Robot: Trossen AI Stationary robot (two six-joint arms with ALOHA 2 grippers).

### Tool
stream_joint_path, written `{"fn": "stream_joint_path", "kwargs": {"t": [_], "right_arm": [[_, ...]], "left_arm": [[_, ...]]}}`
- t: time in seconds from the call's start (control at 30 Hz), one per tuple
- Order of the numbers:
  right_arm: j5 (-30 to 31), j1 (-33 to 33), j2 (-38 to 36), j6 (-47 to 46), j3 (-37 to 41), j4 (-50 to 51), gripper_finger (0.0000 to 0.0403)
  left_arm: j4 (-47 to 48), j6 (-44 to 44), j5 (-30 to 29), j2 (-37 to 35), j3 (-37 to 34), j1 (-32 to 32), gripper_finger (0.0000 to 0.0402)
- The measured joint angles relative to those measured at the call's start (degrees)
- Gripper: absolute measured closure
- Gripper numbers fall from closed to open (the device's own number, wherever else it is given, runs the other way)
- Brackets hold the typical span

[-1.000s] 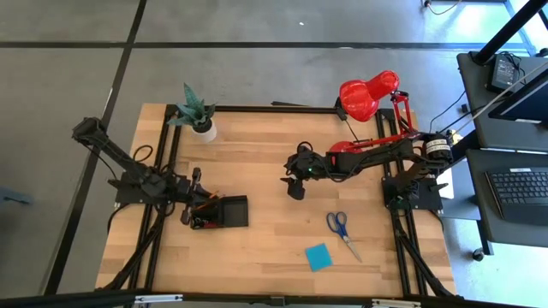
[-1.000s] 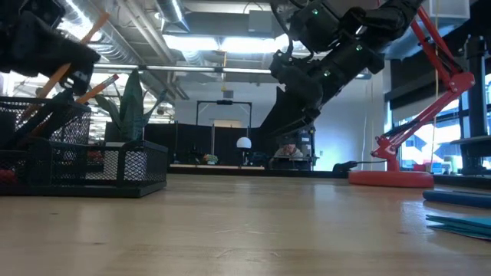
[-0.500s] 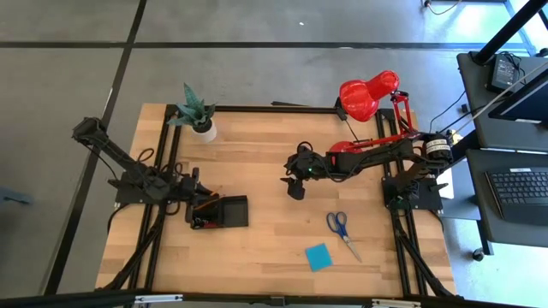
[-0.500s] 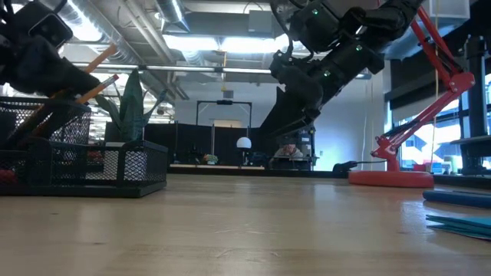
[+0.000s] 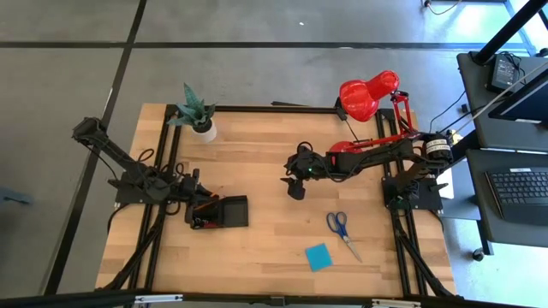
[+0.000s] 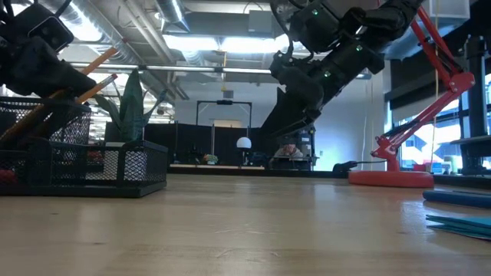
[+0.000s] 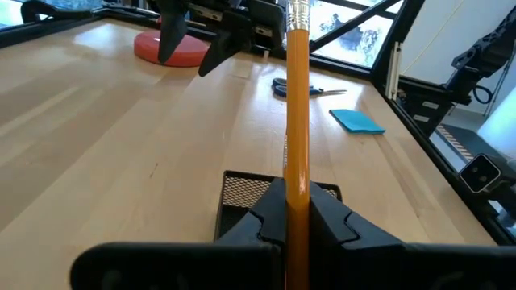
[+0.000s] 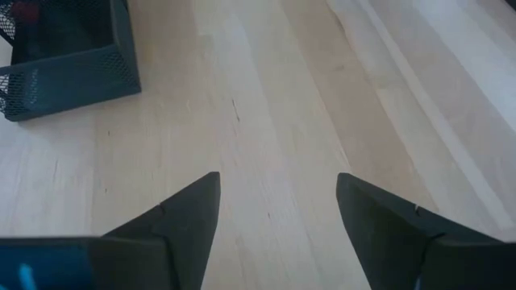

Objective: Pick and place office supplies into organizer
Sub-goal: Put the yellow pencil into the back left compartment of the desk organizer

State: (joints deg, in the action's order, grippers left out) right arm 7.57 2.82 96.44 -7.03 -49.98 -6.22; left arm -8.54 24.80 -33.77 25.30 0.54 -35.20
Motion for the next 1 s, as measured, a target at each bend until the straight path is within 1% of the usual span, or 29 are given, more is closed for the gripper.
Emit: {"fn": "stream_joint_path", "kwargs": {"t": [0.13, 0.33, 0.67, 0.8, 1.0], "right_arm": [[0.00, 0.00, 0.00, 0.00, 0.00, 0.15, 0.0152], [0.00, 0.00, 0.00, 0.02, 0.00, 0.13, 0.0152], [0.00, 0.01, 0.00, 0.02, 0.00, 0.15, 0.0152], [0.00, -0.01, 0.00, 0.02, 0.01, 0.15, 0.0152], [0.00, 0.01, 0.00, 0.02, 0.00, 0.14, 0.0152]], "left_arm": [[0.07, 0.00, 0.01, 0.02, 0.00, -0.01, 0.0386], [0.37, 0.00, 0.27, 0.07, -0.02, -0.02, 0.0371], [-0.10, -0.05, 0.38, 0.11, -0.11, -0.02, 0.0365], [-0.11, -1.81, 0.80, 0.13, -0.11, -0.02, 0.0352], [-0.45, -2.51, 0.69, 0.13, -0.05, 0.00, 0.0318]]}}
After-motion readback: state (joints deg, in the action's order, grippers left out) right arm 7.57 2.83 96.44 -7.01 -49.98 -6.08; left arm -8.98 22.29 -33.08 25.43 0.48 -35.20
